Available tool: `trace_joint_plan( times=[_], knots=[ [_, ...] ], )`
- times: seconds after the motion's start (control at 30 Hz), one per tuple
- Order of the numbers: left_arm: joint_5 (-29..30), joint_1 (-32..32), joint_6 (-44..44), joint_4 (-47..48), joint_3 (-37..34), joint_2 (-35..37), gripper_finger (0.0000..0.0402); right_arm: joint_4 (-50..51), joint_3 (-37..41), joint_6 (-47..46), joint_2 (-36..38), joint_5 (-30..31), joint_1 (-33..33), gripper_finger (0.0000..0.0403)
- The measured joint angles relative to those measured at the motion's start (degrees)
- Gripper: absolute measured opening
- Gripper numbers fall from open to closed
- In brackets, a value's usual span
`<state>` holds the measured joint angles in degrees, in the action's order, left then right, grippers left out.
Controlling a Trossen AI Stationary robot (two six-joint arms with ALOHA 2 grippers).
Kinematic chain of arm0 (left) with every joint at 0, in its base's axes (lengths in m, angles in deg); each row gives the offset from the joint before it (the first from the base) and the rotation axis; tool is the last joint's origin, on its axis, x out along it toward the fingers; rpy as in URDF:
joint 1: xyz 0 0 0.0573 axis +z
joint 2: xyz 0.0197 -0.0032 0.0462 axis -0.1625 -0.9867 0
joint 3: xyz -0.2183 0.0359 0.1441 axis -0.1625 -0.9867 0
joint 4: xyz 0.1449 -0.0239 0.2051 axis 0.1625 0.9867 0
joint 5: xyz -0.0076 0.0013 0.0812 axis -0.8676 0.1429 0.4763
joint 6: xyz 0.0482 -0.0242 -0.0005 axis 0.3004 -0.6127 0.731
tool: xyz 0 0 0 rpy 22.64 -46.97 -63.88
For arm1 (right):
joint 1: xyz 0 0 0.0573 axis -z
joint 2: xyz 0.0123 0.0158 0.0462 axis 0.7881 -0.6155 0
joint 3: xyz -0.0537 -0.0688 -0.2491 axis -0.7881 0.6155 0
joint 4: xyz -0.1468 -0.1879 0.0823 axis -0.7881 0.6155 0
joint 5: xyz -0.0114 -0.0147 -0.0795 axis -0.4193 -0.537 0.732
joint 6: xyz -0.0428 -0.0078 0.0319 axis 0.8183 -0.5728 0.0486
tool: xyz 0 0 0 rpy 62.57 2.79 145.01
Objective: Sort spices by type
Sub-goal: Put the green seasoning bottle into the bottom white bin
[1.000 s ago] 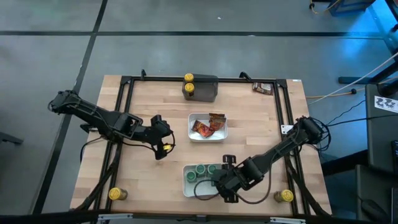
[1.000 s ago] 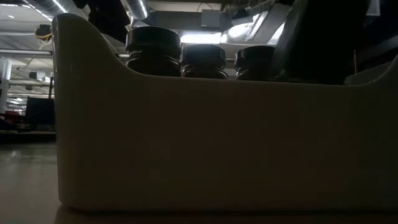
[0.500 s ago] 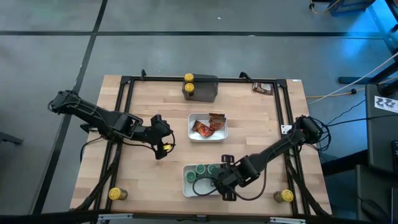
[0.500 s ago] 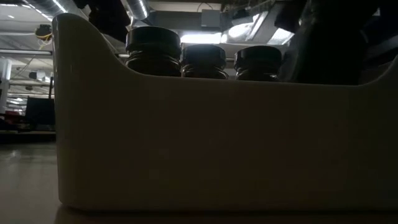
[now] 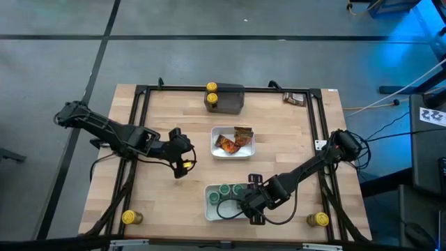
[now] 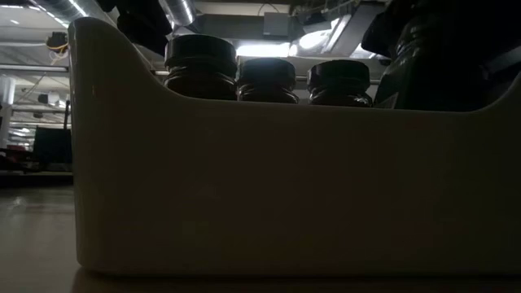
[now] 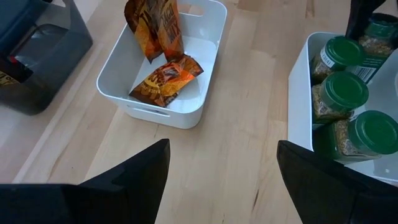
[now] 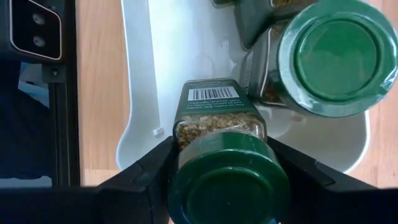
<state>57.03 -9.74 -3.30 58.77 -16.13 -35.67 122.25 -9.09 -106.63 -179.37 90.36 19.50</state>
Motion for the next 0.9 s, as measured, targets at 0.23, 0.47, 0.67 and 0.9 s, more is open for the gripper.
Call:
trace_joint_plan(
  times=[0.23,0.47,0.67,0.9],
  knots=[
    [0.0,0.0,0.0,0.0,0.0,0.0,0.028,0.1,0.0,0.2,0.0,0.0,0.0,0.0222],
    [0.0,0.0,0.0,0.0,0.0,0.0,0.028,0.0,0.0,0.1,0.0,0.0,0.0,0.0226],
    [0.0,0.0,0.0,0.0,0.0,0.0,0.028,0.0,0.0,0.1,0.0,0.0,0.0,0.0227],
    [0.0,0.0,-0.2,0.0,0.0,0.0,0.028,0.0,0.0,-0.9,0.0,0.0,0.0,0.0227]
  ],
)
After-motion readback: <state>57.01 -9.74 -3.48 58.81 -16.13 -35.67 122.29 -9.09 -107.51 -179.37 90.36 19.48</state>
